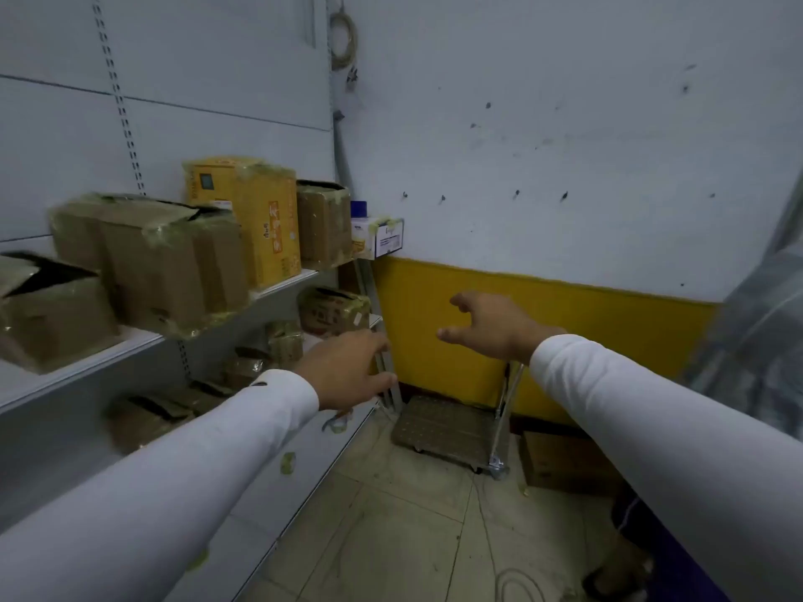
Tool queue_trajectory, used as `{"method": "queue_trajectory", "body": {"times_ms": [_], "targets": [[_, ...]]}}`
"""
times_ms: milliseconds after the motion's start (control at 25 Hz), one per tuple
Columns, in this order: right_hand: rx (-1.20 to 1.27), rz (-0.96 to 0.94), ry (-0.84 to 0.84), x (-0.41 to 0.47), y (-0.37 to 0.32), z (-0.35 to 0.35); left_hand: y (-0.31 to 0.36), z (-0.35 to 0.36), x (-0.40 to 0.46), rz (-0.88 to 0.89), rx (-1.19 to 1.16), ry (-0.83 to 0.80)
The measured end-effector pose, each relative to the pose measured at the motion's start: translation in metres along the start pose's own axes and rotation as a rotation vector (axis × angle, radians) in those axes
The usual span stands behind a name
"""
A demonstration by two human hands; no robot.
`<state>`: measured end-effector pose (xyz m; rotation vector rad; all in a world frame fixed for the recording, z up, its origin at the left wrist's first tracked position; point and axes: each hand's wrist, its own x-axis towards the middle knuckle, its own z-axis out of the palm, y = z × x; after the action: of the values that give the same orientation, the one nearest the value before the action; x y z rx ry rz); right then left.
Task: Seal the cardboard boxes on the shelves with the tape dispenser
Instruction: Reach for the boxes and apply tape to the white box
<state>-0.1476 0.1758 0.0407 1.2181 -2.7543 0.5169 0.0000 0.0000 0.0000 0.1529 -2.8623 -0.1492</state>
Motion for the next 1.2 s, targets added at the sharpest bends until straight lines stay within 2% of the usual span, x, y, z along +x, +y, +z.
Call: {"method": "queue_trajectory", "body": {"times_ms": [280, 680, 920, 1200], "targets": [[0.008, 0.013, -0.065, 0.076, 0.027, 0.036, -0.038, 0.031, 0.065, -0.059, 0.04, -0.053], [-0.075, 0.078, -0.046, 0.266, 0.083, 0.054, -0.136, 0.072, 0.266, 0.04, -0.076, -0.051], [-0.068, 0.123, -0.054, 0.359, 0.161, 0.066, -0.151, 0.115, 0.39, 0.141, -0.111, -0.089], [0.002, 0.071, -0.056, 0.499, 0.27, 0.079, -0.174, 0.161, 0.551, 0.064, -0.042, -0.089]]}}
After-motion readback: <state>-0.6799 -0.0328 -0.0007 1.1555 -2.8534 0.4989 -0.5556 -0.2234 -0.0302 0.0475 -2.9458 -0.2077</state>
